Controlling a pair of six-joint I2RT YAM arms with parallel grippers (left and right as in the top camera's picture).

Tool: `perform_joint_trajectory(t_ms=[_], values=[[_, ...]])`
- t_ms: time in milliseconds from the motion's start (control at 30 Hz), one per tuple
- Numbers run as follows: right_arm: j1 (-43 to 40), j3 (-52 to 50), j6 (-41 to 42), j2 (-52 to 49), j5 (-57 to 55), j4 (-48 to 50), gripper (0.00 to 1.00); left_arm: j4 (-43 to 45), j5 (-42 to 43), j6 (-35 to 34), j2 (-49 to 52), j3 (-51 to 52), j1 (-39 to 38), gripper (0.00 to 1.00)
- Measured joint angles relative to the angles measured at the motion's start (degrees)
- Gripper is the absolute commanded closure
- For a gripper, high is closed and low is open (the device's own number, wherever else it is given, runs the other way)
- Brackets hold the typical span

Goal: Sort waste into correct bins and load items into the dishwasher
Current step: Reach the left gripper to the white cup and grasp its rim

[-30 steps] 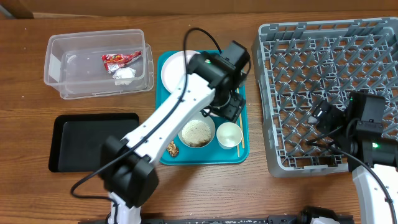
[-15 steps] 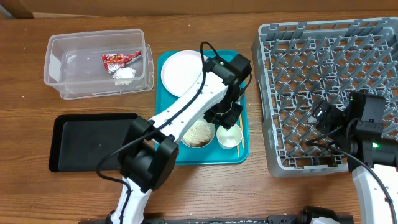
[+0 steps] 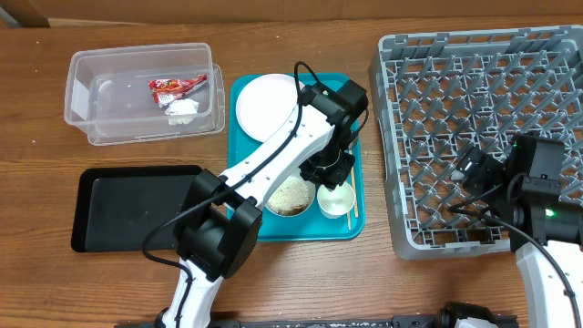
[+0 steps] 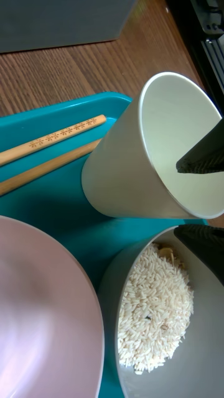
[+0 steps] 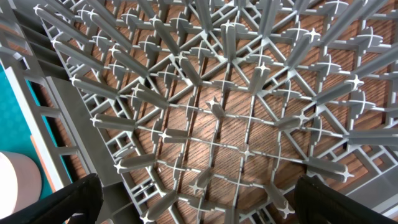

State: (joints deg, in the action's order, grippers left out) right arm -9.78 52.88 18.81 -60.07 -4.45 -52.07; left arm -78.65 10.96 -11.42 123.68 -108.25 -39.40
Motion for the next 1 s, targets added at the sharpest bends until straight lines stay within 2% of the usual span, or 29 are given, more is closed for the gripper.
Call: perform_joint_trajectory(t_ms=[67, 300, 433, 767, 1000], values=[[0.00, 0.00, 0.02, 0.00, 0.00, 0.00, 0.00, -0.04, 0.00, 0.00, 0.00, 0.00, 0.00, 0.65], [0.00, 0.00, 0.04, 0.00, 0.02, 0.04, 0.00, -1.31, 0.00, -0.02, 0.00, 0.55, 0.00, 0.65], [0.02, 0.00, 0.07, 0.00, 0.00, 0.02, 0.00, -1.55, 0.02, -0.13, 0.00, 1.11, 0.00, 0.73], [0.02, 0.00, 0.07, 0.00, 0.02, 0.02, 0.00, -1.51, 0.07, -0.26, 0.00, 1.64, 0.00, 0.73], [0.02, 0.00, 0.07, 0.00, 0.00, 0.15, 0.00, -1.01, 0.46, -0.63, 0.00, 3.34, 0.00, 0.90]])
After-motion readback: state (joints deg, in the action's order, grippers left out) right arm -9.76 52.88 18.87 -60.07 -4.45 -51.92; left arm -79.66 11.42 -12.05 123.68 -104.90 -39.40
